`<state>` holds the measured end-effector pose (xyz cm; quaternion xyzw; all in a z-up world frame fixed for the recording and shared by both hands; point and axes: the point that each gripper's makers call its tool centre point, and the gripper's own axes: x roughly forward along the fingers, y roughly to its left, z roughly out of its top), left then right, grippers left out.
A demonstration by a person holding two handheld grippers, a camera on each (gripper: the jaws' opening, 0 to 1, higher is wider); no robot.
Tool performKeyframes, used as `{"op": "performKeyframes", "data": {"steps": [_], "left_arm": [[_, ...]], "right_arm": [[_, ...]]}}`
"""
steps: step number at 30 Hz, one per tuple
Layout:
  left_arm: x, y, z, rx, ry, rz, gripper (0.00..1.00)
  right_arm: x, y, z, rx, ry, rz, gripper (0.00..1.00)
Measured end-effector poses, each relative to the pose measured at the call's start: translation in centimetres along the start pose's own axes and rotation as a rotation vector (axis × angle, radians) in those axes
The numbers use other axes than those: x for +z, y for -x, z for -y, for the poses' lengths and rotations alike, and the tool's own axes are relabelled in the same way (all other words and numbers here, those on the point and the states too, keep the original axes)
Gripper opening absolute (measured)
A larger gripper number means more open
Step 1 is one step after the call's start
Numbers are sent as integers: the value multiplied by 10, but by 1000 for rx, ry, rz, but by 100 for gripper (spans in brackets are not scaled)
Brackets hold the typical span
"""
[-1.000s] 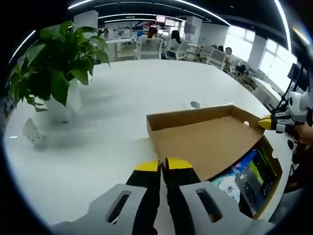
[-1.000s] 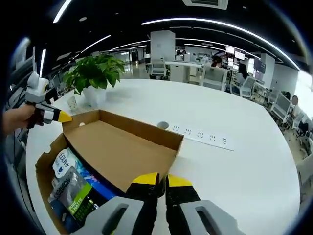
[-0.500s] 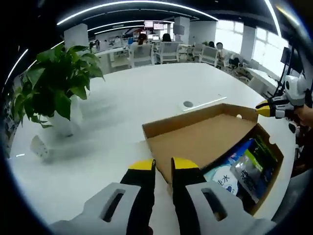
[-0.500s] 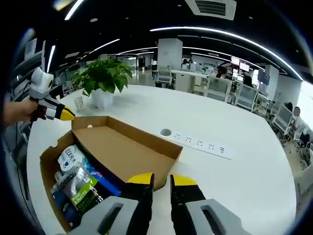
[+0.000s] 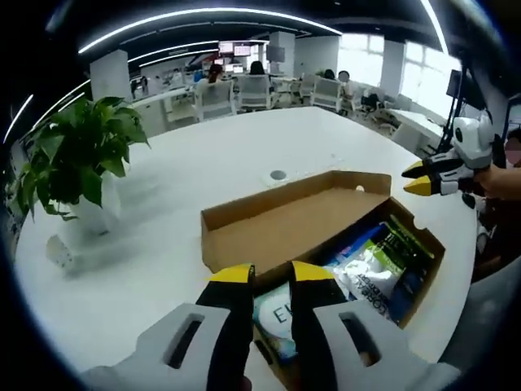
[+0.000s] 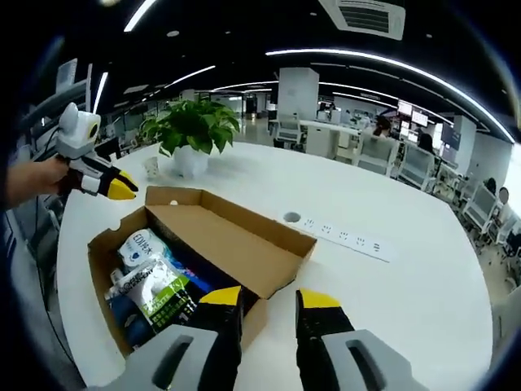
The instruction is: Operate the shoe box by opening the lid, removing the specified soft item, and placing it in the target area until the item is outside and the box remains undamaged.
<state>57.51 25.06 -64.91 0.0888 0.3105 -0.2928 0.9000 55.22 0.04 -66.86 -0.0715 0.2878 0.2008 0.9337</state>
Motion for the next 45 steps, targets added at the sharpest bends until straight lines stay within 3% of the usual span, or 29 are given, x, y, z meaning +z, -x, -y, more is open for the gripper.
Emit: {"op": "performKeyframes", "data": {"steps": [8,20,32,45], "left_arm": [[-17,10,6,10,17,-10,15],[-44,29,-5,55,49,-11,16],[-74,38,-2,64,84,-33,16],[-101,37,3,59,116,-74,14]], "right_arm": [[-10,9,-12,13,3,-8,21],[-30,21,-30,34,-4,-27,21],[-53,29,-51,55,-36,-64,21],[-75,28,-67,64,-74,-121,11]]}}
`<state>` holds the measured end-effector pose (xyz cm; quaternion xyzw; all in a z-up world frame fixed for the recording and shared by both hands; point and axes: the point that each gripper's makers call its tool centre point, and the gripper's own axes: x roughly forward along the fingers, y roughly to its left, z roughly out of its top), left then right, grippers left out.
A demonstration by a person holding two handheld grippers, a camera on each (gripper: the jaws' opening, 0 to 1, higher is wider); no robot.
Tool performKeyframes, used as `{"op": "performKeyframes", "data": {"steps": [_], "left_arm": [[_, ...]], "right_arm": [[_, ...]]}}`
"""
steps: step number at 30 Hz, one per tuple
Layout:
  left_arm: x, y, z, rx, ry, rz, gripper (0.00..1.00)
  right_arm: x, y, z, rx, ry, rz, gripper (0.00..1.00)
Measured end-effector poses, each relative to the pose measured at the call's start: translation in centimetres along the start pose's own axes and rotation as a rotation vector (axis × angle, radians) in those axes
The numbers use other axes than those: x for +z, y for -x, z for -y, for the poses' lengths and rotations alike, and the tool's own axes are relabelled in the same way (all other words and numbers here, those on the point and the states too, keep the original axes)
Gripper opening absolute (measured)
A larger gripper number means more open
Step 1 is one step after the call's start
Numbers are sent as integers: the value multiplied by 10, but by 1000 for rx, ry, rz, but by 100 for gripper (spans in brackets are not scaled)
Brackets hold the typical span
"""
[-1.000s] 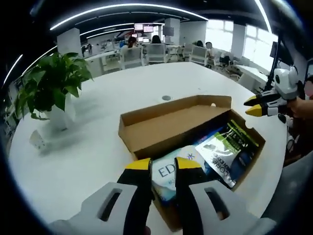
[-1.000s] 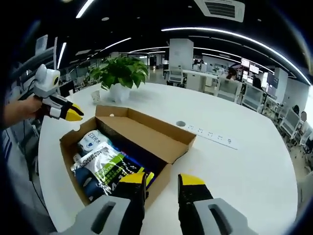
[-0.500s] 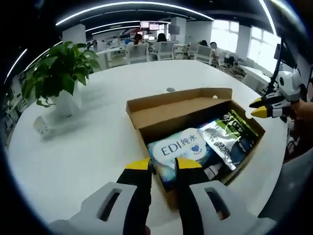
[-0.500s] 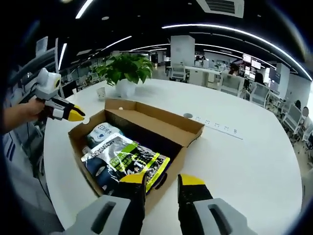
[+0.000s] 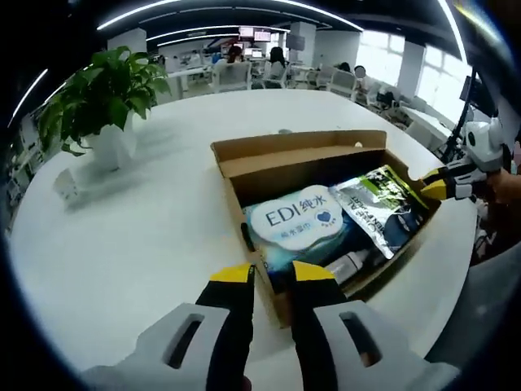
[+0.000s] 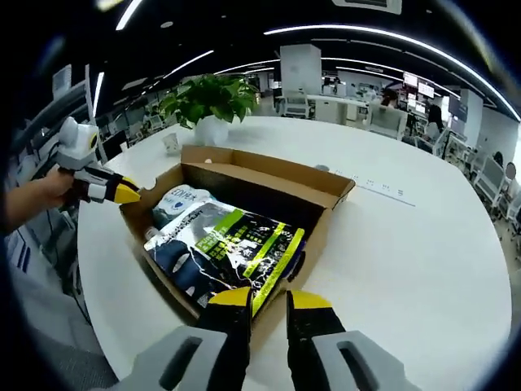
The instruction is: Operate the shoe box by opening the lid, removing the specified soft item, and placing it in the target area until the item is outside and the box remains undamaged.
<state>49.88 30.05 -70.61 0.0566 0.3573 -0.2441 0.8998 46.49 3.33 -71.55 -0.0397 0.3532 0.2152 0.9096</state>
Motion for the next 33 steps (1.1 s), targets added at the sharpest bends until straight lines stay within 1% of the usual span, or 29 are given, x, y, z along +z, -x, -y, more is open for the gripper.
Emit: {"op": "performKeyframes", "data": {"steps": [3,5,8,11,14,16,21,33], "left_arm": [[-7,-2,0,0,13,-14,12],[-9,-1,-2,8,4,-18,10],[-8,-1,-2,6,33,-12,9],[-8,-1,-3,12,35,-11,8],[-8,0,-3,20,42,-7,7],[-9,1,-4,22,53,-8,6],[-13,5,-5,29,39,-15,6],[-24,18,-11,41,42,-25,6]], "right_arm": [[1,0,0,-5,-15,2,11],[1,0,0,-11,-23,3,10],[1,0,0,-16,-24,5,9],[1,0,0,-16,-48,8,8],[1,0,-1,-12,-53,7,8],[0,1,-3,-7,-50,7,7],[-1,2,-9,1,-49,8,7],[-5,5,-27,26,-34,9,8]]}}
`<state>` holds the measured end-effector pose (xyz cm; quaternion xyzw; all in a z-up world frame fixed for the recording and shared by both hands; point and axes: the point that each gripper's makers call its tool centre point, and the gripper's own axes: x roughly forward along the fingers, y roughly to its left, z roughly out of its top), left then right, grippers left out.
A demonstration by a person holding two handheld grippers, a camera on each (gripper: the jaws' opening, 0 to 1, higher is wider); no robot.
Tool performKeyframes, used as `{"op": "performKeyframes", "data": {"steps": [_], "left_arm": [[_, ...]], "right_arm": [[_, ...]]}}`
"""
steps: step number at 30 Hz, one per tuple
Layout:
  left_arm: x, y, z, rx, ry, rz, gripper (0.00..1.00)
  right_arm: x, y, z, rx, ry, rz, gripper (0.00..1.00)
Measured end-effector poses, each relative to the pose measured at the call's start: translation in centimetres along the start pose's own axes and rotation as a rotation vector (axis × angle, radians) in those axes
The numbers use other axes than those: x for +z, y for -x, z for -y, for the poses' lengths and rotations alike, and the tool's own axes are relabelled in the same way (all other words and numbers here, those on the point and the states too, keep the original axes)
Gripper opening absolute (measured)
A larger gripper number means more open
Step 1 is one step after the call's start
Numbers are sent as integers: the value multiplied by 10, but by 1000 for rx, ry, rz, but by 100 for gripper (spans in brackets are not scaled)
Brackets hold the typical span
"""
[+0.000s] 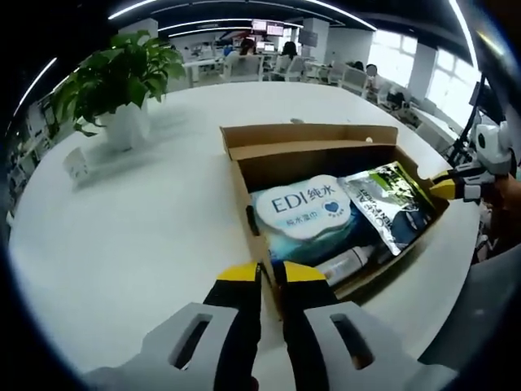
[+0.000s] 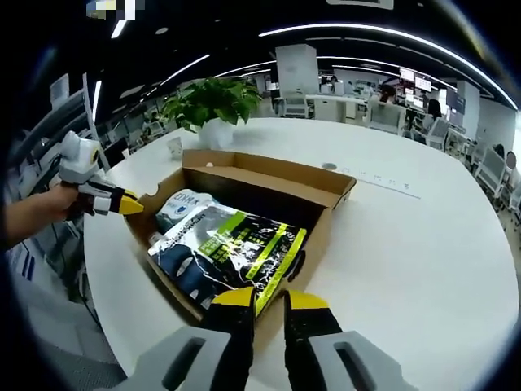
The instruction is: Operate the shoe box by opening the lid, removing the specified soft item, and placing it in the target area until the item is outside and the box remains undamaged.
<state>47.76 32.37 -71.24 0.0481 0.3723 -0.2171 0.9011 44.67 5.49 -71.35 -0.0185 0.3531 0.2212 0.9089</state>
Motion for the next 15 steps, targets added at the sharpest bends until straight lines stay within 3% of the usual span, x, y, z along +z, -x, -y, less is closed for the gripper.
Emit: {"op": "performKeyframes", "data": {"steps": [15], "left_arm": [[-16,18,-12,26,15,-8,5]], "right_arm": [[-3,-1,-24,35,19,-1,8]]}}
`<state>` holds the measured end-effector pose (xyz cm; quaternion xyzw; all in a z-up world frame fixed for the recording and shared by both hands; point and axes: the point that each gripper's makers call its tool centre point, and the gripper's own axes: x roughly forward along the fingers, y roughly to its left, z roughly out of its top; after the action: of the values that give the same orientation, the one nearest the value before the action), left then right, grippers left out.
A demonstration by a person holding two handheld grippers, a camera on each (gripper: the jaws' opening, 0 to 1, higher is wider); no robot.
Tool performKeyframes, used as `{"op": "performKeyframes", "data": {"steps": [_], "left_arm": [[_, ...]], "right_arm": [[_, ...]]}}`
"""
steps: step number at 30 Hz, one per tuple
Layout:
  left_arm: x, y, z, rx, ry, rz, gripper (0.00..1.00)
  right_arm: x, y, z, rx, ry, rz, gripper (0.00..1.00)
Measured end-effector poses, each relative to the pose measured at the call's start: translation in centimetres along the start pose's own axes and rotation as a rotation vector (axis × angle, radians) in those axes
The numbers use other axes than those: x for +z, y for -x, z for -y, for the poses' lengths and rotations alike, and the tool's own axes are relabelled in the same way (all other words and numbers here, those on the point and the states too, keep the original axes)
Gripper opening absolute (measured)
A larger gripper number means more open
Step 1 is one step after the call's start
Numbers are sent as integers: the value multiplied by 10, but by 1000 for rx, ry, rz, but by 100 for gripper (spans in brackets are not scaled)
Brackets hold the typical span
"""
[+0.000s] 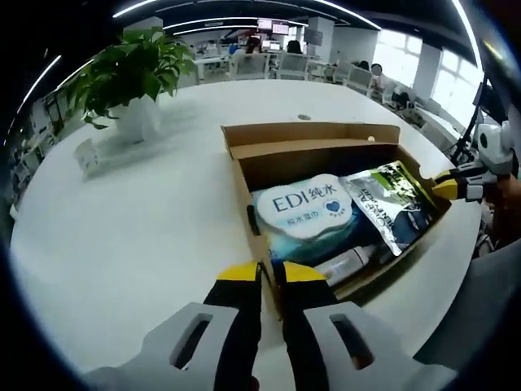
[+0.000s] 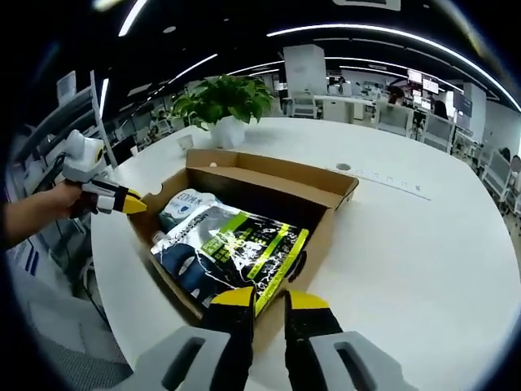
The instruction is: Operate the shoe box by opening the lid, removing the specified soft item, and placing it in the target area until the item is outside and the box remains undamaged.
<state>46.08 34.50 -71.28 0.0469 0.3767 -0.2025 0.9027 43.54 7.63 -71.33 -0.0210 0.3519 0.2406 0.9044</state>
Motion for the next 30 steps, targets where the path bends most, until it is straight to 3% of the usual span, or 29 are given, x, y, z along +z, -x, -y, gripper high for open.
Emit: {"op": "performKeyframes", "data": {"steps": [21,30], "left_arm": [[-12,13,-9,23,18,-5,6],[-11,12,-10,20,10,-21,8]], "right_arm": [[-2,0,-17,31,13,1,9],[1,3,-11,74,15,-12,9]]}}
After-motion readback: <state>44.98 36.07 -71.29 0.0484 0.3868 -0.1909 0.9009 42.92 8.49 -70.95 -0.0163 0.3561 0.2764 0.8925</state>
